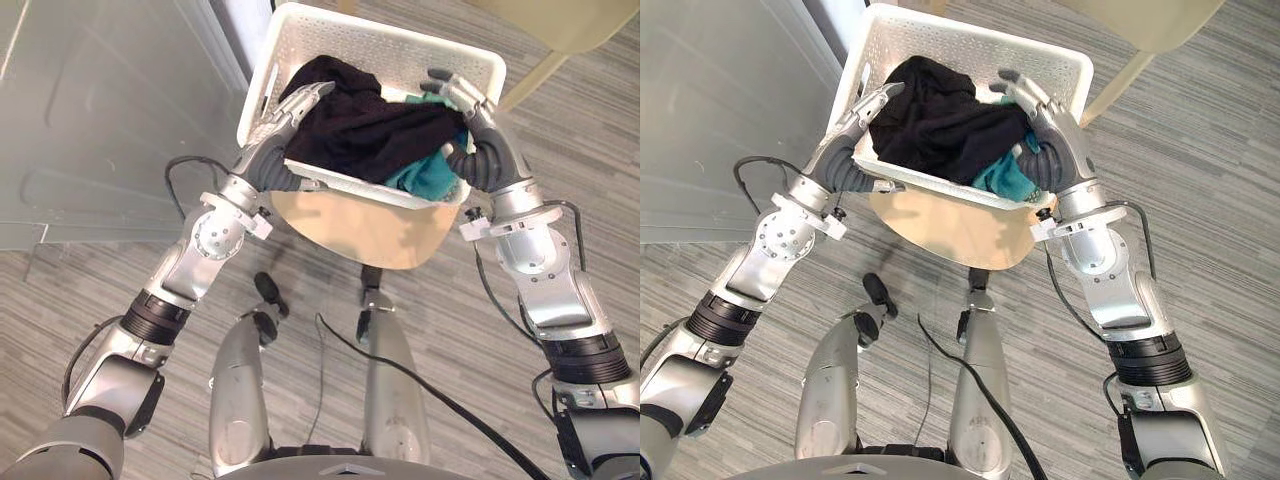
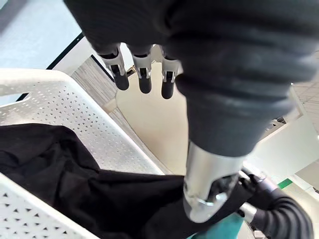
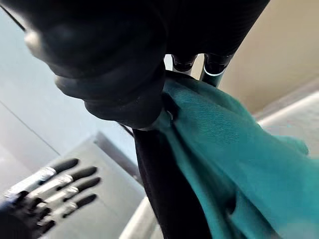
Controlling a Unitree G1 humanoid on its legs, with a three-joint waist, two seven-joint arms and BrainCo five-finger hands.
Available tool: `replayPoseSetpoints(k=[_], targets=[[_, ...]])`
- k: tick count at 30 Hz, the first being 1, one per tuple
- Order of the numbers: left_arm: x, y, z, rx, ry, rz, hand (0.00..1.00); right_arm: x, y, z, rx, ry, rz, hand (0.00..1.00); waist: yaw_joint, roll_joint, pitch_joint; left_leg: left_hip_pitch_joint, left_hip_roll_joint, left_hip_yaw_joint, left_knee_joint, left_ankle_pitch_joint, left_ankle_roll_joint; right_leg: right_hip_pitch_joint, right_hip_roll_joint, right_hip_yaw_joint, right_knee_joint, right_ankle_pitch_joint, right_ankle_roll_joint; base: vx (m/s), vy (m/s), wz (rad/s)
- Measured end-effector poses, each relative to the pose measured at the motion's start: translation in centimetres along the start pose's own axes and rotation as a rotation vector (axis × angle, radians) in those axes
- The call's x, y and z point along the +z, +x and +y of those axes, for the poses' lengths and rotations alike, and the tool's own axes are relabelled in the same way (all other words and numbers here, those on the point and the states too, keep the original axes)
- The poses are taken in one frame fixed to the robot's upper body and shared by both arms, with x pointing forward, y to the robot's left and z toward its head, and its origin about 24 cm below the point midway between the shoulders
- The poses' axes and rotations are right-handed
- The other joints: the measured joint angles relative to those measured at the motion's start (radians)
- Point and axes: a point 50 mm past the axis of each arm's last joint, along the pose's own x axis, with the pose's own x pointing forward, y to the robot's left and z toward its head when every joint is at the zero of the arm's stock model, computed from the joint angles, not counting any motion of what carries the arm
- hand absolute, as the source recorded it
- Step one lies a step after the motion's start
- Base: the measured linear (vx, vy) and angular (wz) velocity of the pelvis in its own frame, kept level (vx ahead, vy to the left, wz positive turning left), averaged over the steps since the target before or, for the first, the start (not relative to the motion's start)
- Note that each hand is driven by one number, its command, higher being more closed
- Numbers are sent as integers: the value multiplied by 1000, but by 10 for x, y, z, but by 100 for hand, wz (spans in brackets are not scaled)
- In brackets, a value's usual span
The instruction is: Pick up the laundry basket with both hands and put the clothes into the washing machine.
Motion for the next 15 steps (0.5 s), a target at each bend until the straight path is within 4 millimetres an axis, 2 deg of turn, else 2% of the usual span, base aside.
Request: replayPoseSetpoints(k=[1, 2, 6, 9, 12, 15], targets=[[-1, 0, -2, -9, -2, 3, 0, -6, -1, 3, 33, -23, 23, 100, 2, 6, -4, -3, 0, -2, 0, 0, 0, 0, -1, -1, -2, 1, 1, -9, -10, 5], [-1, 0, -5, -22, -7, 5, 0, -11, -1, 7, 71, -33, 41, 0, 3, 10, -6, -5, 0, -3, 0, 0, 0, 0, -1, -3, -4, 3, 2, -3, -15, 5], [-7, 1, -20, -57, -47, 37, 0, -17, 7, 22, 160, -54, 72, 0, 2, 13, -9, -14, 0, -9, -3, -2, 6, 3, 0, -19, -23, 14, 0, 0, -13, 2], [-3, 4, -33, -89, -99, 31, 0, -21, 8, 30, 207, -66, 95, 0, 8, 13, -9, -24, 0, -23, 0, 6, 13, 5, 0, -32, -23, 22, 1, 13, -25, 9], [-1, 5, -36, -102, -107, 25, 0, -22, 10, 28, 195, -65, 102, 0, 14, 13, -9, -24, 0, -30, 4, 7, 15, 9, -3, -39, -15, 21, 0, 12, -21, 6], [-1, 5, -36, -102, -124, 28, 0, -17, 16, 17, 123, -22, 86, 0, 17, 13, -9, -25, 1, -40, 13, -1, 8, 17, -5, -47, -10, 12, 1, -12, -24, 7]])
